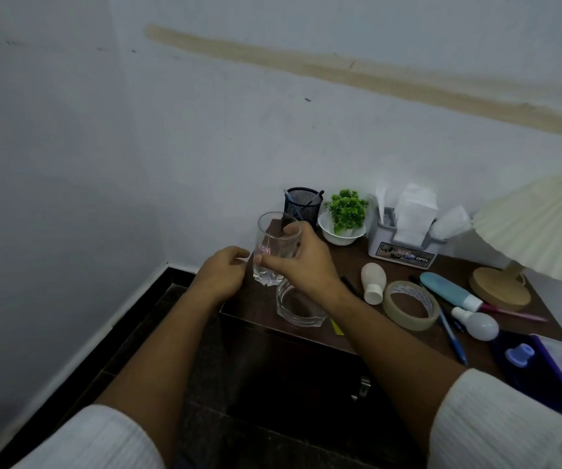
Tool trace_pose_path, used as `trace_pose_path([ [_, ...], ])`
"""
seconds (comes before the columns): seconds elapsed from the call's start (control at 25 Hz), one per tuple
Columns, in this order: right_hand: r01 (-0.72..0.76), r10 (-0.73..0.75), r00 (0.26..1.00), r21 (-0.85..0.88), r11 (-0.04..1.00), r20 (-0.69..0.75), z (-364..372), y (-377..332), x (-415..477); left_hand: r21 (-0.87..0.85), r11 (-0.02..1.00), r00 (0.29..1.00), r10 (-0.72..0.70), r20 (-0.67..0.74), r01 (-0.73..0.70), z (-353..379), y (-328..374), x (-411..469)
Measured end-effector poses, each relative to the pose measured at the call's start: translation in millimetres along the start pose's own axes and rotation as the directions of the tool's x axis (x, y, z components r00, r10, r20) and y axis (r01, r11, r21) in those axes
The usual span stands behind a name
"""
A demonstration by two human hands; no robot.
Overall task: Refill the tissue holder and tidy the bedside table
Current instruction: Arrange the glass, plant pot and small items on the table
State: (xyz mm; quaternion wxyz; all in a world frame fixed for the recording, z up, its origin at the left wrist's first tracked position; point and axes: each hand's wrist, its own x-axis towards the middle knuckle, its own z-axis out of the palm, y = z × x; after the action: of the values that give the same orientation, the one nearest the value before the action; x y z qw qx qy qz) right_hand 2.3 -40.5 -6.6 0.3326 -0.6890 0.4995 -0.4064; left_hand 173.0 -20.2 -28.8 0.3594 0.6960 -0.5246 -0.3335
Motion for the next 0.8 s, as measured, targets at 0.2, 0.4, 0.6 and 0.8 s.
trace_pose_path([
  [0.2, 0.084, -0.086, 0.994, -0.037, 0.996, -0.061, -46, -22, -14, 0.107, 0.989, 0.994, 0.102, 0.030, -0.105, 9, 10, -3],
  [0.4, 0.011, -0.012, 1.000, -0.140, 0.990, -0.009, -65, -7, -44, 0.195, 0.972, 0.962, 0.080, 0.262, -0.134, 20, 17, -13],
  [0.6, -0.040, 0.040, 0.999, -0.152, 0.988, 0.000, -54, 7, -54, 0.163, 0.963, 0.902, 0.129, 0.413, -0.213, 21, 20, -23],
  [0.8, -0.076, 0.080, 0.996, -0.153, 0.985, 0.025, -53, 11, -57, 0.120, 0.956, 0.871, 0.187, 0.454, -0.268, 21, 18, -31],
])
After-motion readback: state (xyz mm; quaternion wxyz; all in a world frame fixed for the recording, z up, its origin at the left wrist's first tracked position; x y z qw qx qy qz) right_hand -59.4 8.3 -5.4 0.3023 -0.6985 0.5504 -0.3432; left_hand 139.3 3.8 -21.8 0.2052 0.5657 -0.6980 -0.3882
